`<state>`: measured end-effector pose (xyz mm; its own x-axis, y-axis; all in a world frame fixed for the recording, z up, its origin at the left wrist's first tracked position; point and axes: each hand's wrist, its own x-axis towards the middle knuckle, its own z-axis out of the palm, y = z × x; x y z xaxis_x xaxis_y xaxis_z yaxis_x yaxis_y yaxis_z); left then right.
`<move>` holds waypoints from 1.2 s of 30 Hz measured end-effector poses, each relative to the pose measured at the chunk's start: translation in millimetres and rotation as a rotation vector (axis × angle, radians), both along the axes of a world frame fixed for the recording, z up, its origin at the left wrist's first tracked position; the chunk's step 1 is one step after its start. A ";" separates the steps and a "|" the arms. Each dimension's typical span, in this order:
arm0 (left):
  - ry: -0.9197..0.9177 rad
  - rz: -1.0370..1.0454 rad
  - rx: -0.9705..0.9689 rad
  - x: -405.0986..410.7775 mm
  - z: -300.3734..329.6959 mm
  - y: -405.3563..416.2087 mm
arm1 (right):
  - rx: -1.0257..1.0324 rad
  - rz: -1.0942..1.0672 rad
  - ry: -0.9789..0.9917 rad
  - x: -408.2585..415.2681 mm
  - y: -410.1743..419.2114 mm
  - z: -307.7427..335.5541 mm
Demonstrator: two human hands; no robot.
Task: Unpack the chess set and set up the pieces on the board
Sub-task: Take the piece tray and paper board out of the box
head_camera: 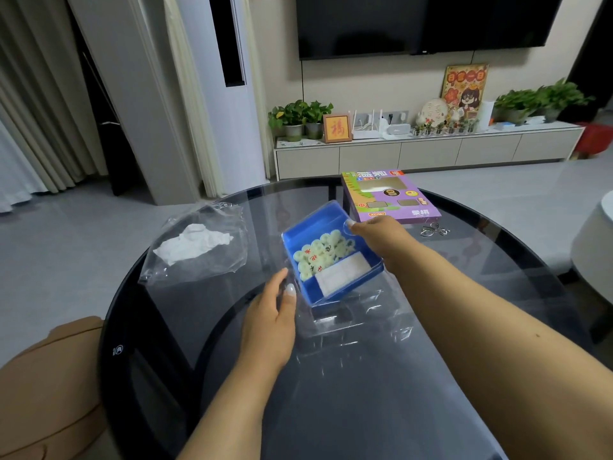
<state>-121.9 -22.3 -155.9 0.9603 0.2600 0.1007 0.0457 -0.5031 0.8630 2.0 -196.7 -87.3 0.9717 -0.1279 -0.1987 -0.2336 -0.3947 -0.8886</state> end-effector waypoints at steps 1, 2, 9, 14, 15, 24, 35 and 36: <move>-0.055 0.052 0.012 -0.1 1.0 0.1 | 0.044 -0.002 -0.035 -2.1 -1.6 2.7; -0.126 0.111 0.010 -0.8 4.2 0.2 | 0.087 0.000 -0.064 -4.0 -2.1 5.6; -0.201 0.006 -0.760 1.4 17.6 3.8 | 0.297 0.187 -0.086 -31.4 24.0 18.0; -0.155 0.082 -1.061 1.1 23.2 9.9 | 0.111 0.173 -0.221 -19.3 28.6 3.1; -0.160 0.112 -1.103 1.6 22.2 12.4 | -0.098 0.193 -0.281 -12.1 25.2 -3.1; -0.163 0.155 -1.161 1.8 19.6 14.3 | -1.101 0.614 -0.205 13.1 25.0 -51.3; -0.193 0.167 -1.144 1.6 18.6 12.9 | -1.099 0.730 -0.248 16.8 33.6 -49.7; -0.198 0.168 -1.148 1.3 18.7 13.0 | -1.111 0.742 -0.263 14.2 33.3 -48.9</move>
<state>-120.6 -9.2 -137.2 0.8995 0.4168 -0.1312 -0.1482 0.5733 0.8058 16.2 -163.5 -136.2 0.8739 0.4673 -0.1341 0.4707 -0.8823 -0.0073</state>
